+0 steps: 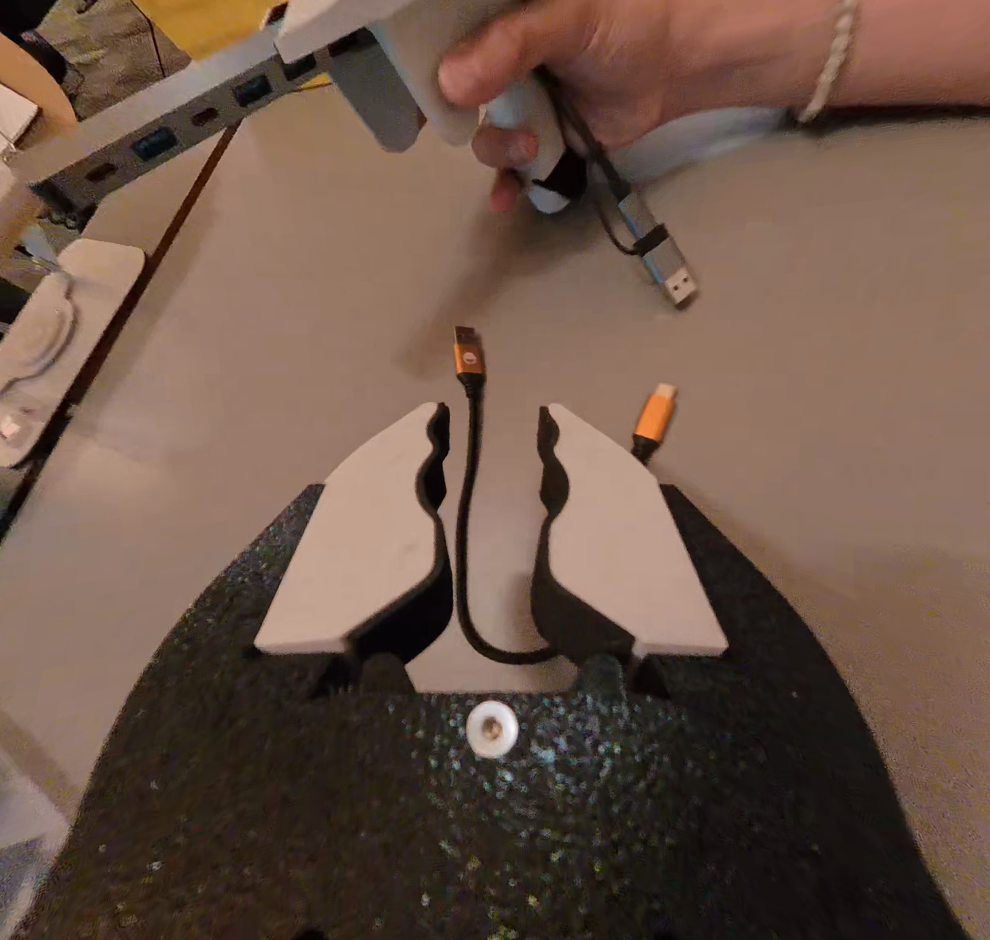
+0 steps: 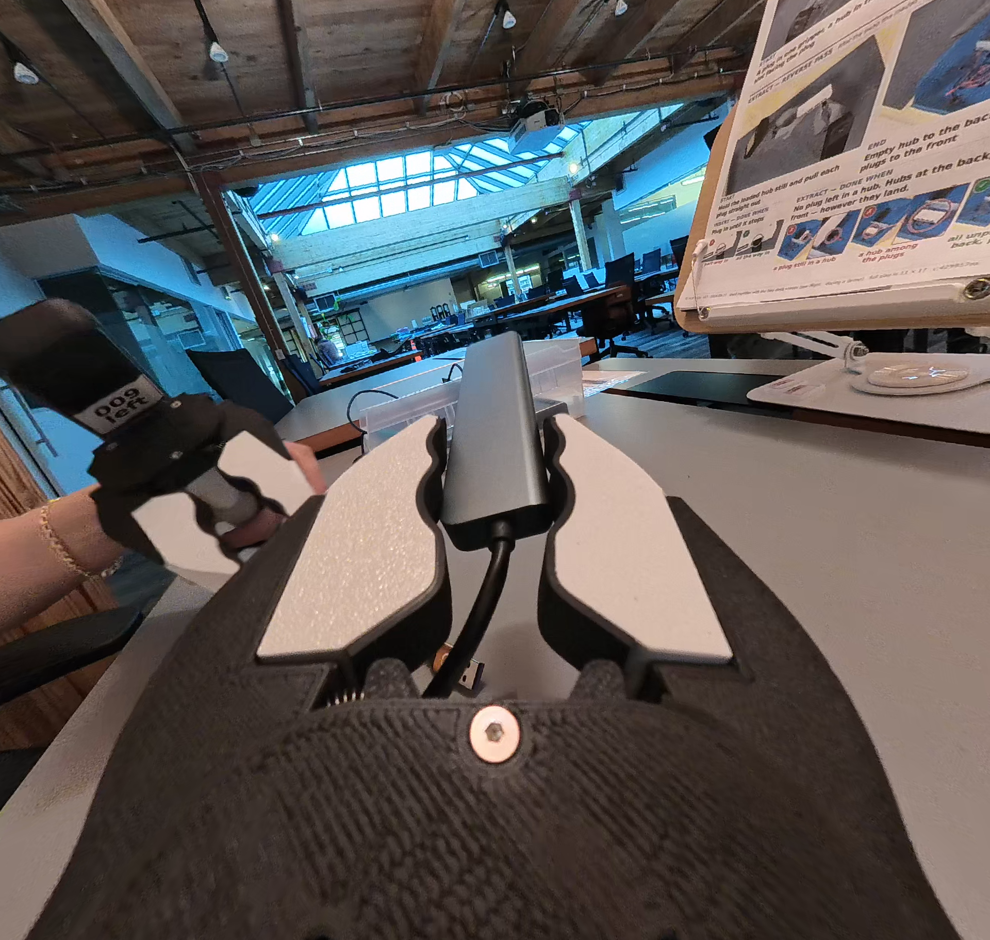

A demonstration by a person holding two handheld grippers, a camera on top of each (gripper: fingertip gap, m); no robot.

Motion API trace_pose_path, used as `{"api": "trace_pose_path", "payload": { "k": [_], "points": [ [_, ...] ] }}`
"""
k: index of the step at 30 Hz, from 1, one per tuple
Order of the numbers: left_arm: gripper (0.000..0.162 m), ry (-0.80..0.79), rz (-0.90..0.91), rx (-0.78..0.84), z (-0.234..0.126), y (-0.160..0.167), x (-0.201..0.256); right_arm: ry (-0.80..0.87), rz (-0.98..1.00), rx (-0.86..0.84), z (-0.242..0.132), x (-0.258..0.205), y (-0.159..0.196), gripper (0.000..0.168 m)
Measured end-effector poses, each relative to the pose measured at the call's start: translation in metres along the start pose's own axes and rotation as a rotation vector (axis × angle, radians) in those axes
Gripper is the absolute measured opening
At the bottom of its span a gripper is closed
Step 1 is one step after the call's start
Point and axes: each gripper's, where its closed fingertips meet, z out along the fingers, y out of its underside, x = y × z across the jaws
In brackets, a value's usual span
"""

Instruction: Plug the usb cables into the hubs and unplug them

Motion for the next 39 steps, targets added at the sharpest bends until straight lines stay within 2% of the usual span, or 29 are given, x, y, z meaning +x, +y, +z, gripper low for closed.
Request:
{"api": "trace_pose_path", "payload": {
  "k": [3, 5, 11, 15, 19, 23, 27, 32, 34, 39],
  "points": [
    [0.03, -0.048, 0.176, -0.177, 0.034, 0.018, -0.012, 0.002, -0.004, 0.003, 0.0, 0.0, 0.0, 0.035],
    [0.027, -0.03, 0.219, -0.223, 0.053, 0.026, -0.012, 0.004, -0.002, 0.008, -0.001, 0.0, -0.001, 0.035],
    [0.007, 0.028, 0.106, -0.207, 0.07, 0.032, -0.014, -0.002, -0.009, 0.0, 0.0, -0.001, 0.0, 0.035],
    [0.004, 0.049, 0.078, -0.211, 0.077, 0.029, -0.017, -0.003, -0.007, 0.0, 0.0, -0.001, 0.0, 0.035],
    [0.004, 0.065, -0.062, -0.218, 0.081, 0.03, -0.024, -0.001, 0.002, 0.007, -0.001, 0.0, -0.001, 0.035],
    [0.003, 0.209, -0.477, -0.246, 0.077, 0.032, -0.023, 0.0, -0.006, 0.007, -0.001, -0.001, -0.001, 0.035],
    [0.003, 0.242, -0.626, -0.316, 0.059, 0.046, -0.026, 0.004, 0.002, 0.021, -0.002, 0.001, -0.003, 0.035],
    [0.004, 0.161, -0.419, -0.258, 0.054, 0.053, -0.03, -0.004, -0.006, -0.003, 0.001, -0.001, 0.0, 0.035],
    [0.011, 0.112, -0.319, -0.233, 0.055, 0.053, -0.03, -0.002, -0.004, 0.001, 0.0, -0.001, 0.0, 0.035],
    [0.016, 0.062, -0.159, -0.151, 0.058, 0.04, -0.025, -0.001, 0.005, 0.01, -0.001, 0.001, -0.001, 0.035]
  ]
}}
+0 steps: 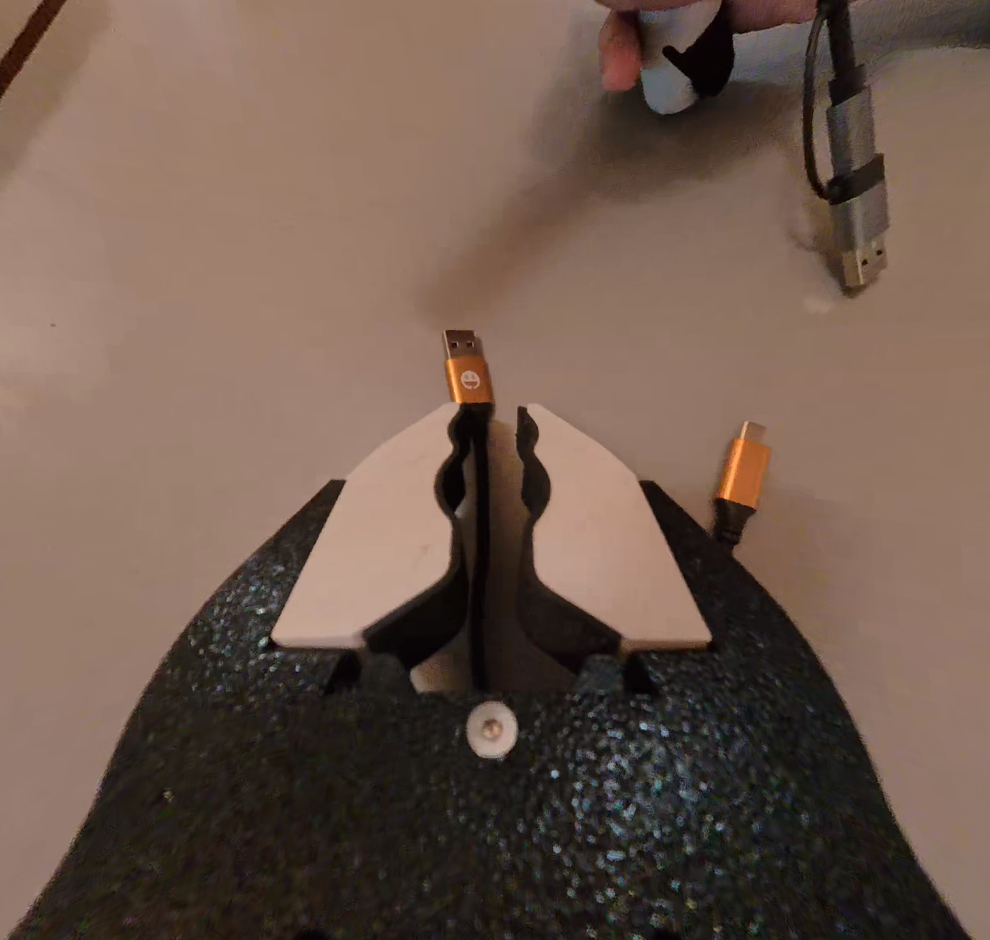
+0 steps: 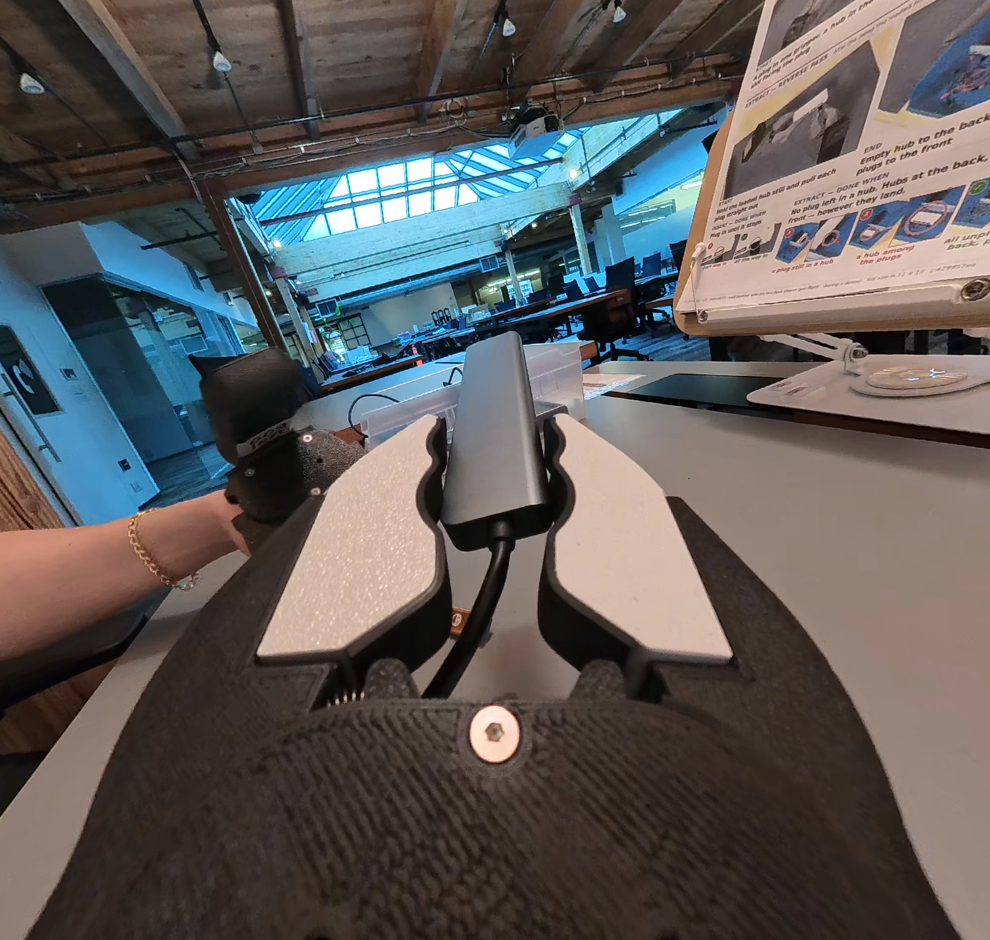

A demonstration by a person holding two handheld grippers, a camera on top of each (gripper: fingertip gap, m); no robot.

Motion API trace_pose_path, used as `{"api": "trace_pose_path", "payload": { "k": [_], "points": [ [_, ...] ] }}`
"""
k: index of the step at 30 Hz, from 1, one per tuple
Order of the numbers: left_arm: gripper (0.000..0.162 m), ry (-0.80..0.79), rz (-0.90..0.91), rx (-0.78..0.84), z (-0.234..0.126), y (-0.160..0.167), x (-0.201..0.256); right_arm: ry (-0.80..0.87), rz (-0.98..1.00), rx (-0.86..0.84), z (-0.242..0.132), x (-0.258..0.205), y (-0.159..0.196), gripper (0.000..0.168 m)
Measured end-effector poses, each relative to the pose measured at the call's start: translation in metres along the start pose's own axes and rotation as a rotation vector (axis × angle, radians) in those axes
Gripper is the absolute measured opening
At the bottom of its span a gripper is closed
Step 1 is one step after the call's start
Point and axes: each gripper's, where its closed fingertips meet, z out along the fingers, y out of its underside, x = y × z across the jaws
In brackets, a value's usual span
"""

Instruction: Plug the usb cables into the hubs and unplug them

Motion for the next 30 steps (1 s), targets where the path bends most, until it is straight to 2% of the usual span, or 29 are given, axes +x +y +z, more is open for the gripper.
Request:
{"api": "trace_pose_path", "payload": {
  "k": [5, 13, 17, 22, 30],
  "points": [
    [0.018, -0.08, 0.081, -0.003, 0.003, -0.004, -0.005, 0.0, -0.003, -0.001, 0.0, 0.0, 0.0, 0.035],
    [0.011, -0.078, 0.099, -0.038, 0.008, -0.001, -0.005, -0.002, -0.003, -0.006, 0.001, -0.001, 0.001, 0.035],
    [0.012, -0.046, 0.037, -0.053, 0.009, 0.0, -0.006, -0.003, -0.003, -0.004, 0.0, 0.0, 0.001, 0.035],
    [0.014, 0.011, -0.179, -0.054, 0.012, 0.001, -0.007, -0.002, -0.005, -0.004, 0.001, -0.001, 0.001, 0.035],
    [0.013, -0.021, -0.172, -0.06, 0.014, 0.0, -0.008, -0.001, -0.005, -0.003, 0.001, 0.0, 0.0, 0.035]
  ]
}}
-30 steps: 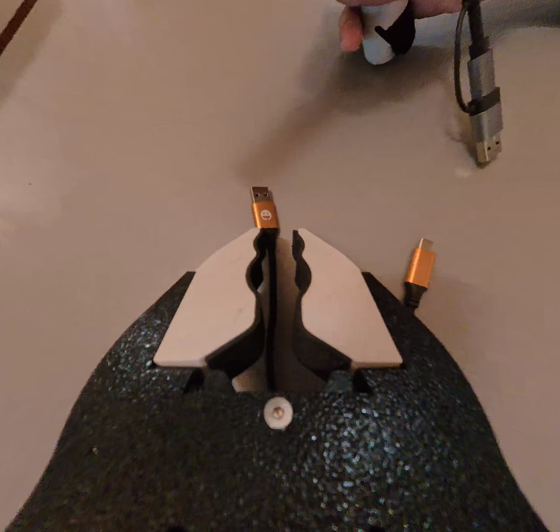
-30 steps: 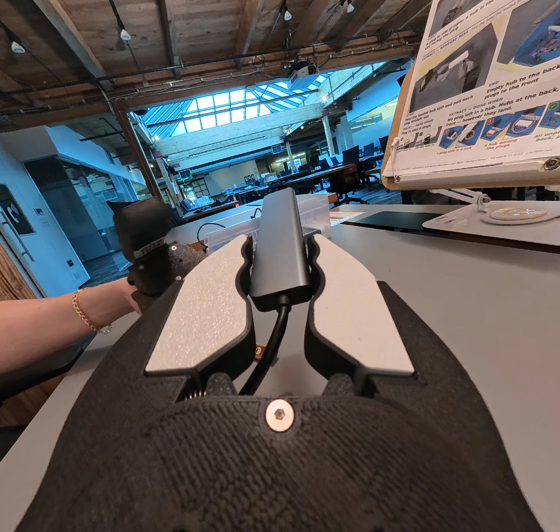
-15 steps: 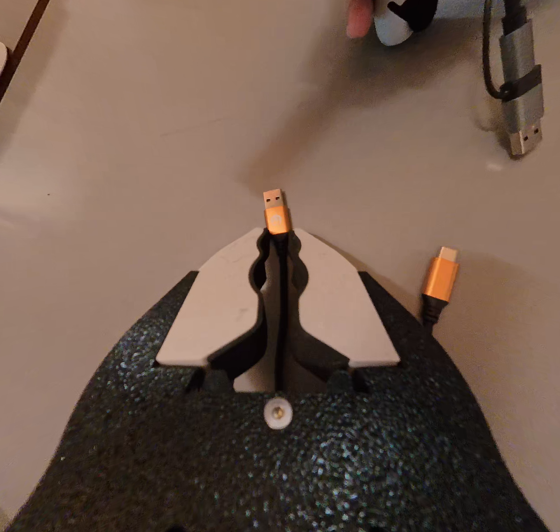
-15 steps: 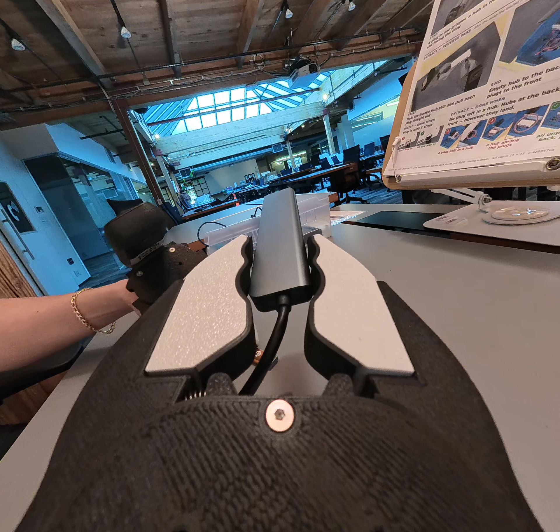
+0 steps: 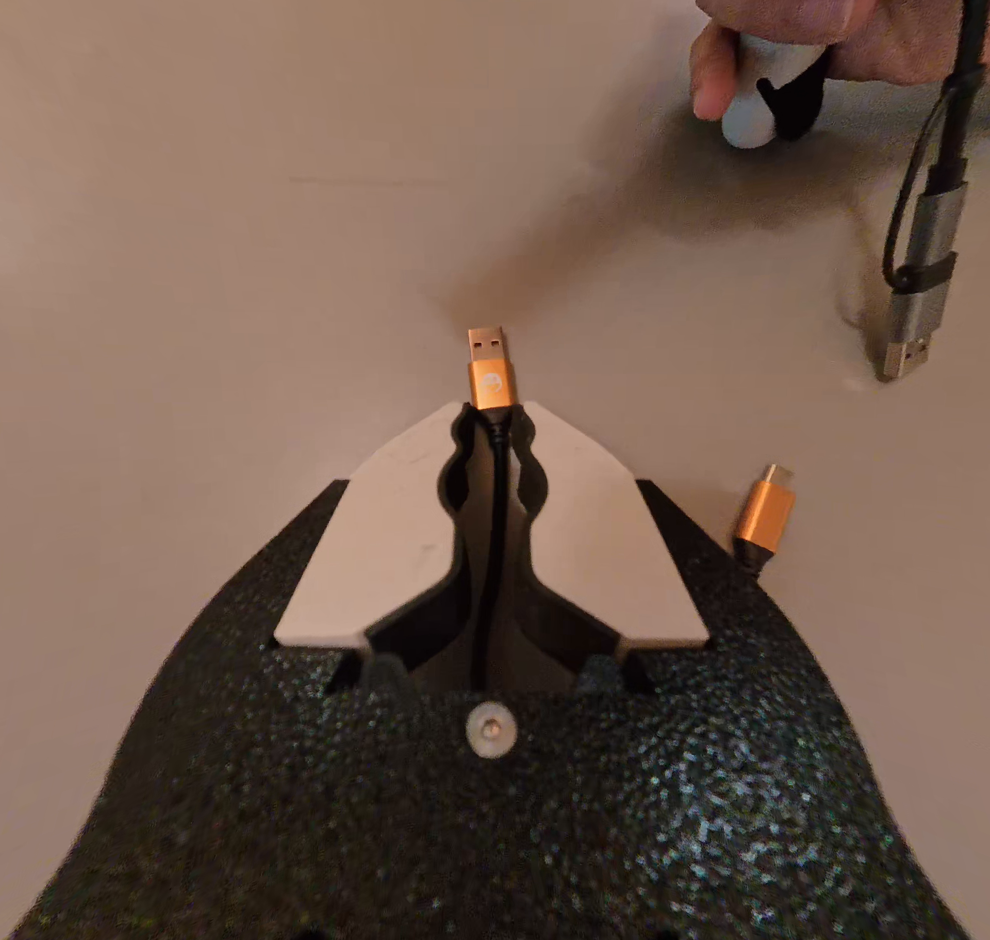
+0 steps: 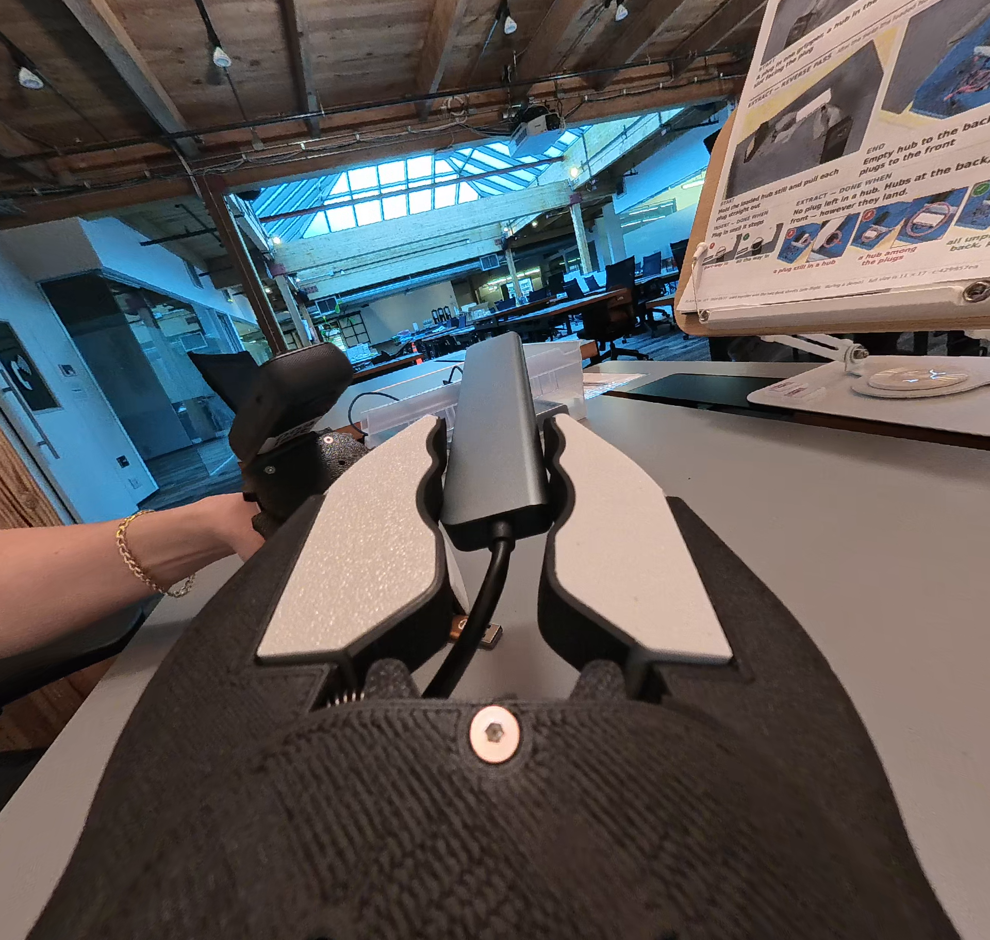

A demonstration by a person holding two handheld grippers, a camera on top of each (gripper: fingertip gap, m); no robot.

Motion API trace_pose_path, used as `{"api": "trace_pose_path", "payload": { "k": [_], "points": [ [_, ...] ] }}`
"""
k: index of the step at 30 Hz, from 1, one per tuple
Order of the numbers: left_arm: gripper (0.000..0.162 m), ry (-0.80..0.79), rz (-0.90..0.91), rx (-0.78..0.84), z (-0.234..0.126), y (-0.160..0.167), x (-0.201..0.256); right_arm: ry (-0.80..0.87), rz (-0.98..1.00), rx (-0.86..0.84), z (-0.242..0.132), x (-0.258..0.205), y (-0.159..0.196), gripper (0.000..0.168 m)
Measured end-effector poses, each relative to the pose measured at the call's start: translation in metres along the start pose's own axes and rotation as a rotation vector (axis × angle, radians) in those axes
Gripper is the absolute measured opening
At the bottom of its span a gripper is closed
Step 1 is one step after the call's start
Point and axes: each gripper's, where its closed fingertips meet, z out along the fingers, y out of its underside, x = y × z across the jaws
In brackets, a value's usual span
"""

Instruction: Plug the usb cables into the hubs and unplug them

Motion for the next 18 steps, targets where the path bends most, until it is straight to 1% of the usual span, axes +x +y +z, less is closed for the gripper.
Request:
{"api": "trace_pose_path", "payload": {
  "k": [15, 17, 18],
  "points": [
    [0.013, -0.002, -0.072, 0.006, -0.001, 0.0, -0.001, 0.005, -0.008, -0.004, 0.001, 0.0, 0.001, 0.035],
    [0.013, 0.019, -0.105, -0.021, -0.007, 0.001, 0.001, 0.006, -0.009, -0.002, 0.0, 0.0, 0.0, 0.035],
    [0.012, 0.011, -0.127, -0.006, -0.014, -0.006, 0.0, 0.008, -0.012, 0.0, 0.0, 0.0, 0.0, 0.035]
  ]
}}
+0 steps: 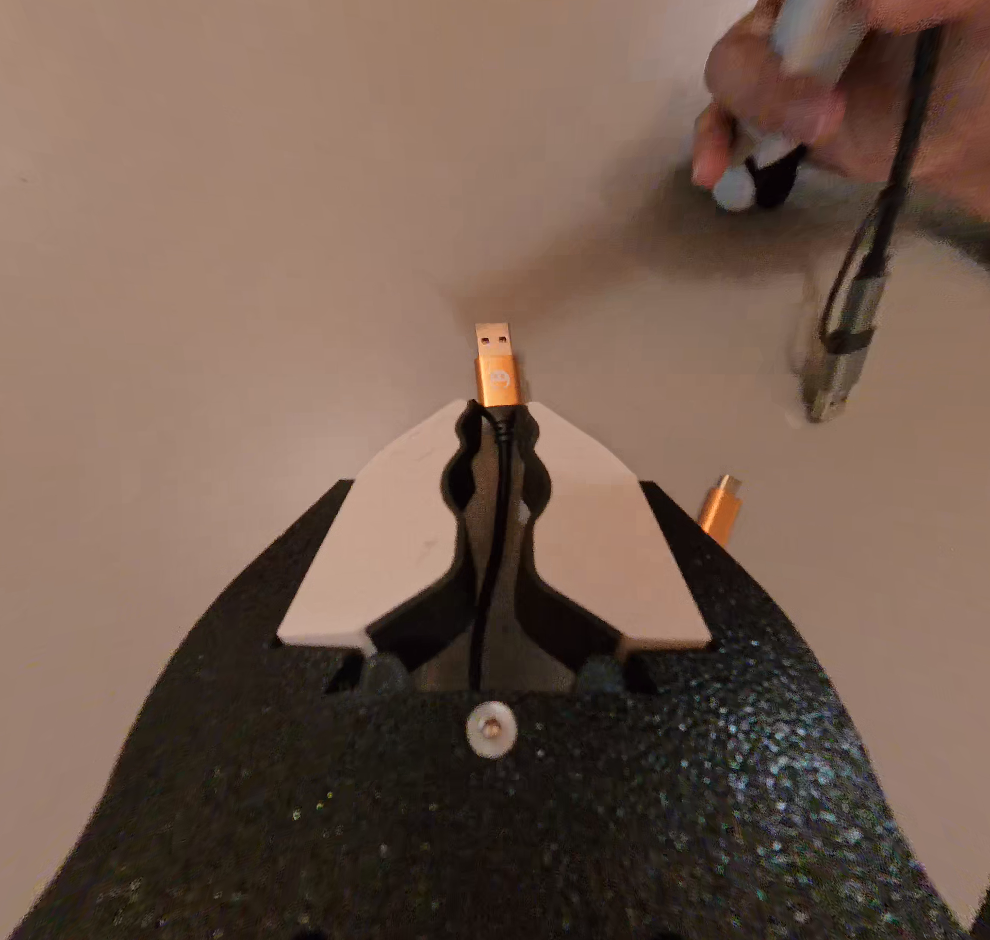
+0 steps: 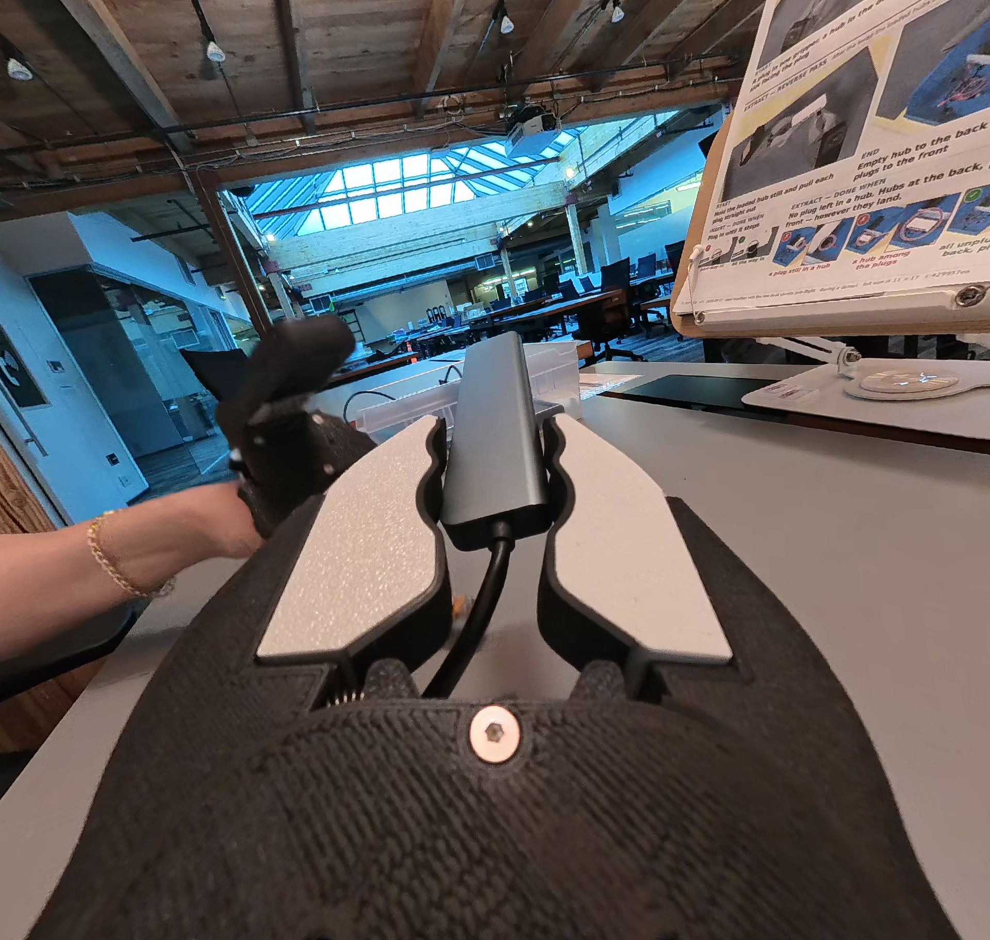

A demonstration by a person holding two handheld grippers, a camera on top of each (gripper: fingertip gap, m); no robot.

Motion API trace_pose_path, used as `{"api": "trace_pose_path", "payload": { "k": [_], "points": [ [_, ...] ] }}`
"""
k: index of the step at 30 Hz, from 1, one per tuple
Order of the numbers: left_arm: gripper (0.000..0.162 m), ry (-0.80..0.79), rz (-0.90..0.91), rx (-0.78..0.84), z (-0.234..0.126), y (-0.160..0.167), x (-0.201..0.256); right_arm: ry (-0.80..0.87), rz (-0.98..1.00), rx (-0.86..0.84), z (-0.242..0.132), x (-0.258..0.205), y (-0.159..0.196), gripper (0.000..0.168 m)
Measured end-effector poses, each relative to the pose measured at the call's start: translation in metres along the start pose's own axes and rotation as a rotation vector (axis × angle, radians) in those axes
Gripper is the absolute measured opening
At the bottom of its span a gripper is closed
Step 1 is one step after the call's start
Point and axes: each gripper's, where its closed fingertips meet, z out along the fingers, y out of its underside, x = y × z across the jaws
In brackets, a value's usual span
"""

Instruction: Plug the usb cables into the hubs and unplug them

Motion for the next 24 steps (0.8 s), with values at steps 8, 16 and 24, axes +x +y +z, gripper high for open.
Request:
{"api": "trace_pose_path", "payload": {
  "k": [8, 16, 24],
  "points": [
    [0.013, -0.03, -0.047, 0.099, -0.066, -0.072, 0.016, -0.009, -0.056, -0.029, 0.003, -0.006, 0.004, 0.035],
    [0.012, -0.014, -0.065, 0.093, -0.054, -0.083, 0.024, -0.006, -0.083, -0.02, 0.003, -0.009, 0.003, 0.035],
    [0.012, -0.045, -0.062, 0.045, -0.051, -0.081, 0.019, 0.011, -0.127, -0.037, 0.007, -0.01, 0.006, 0.035]
  ]
}}
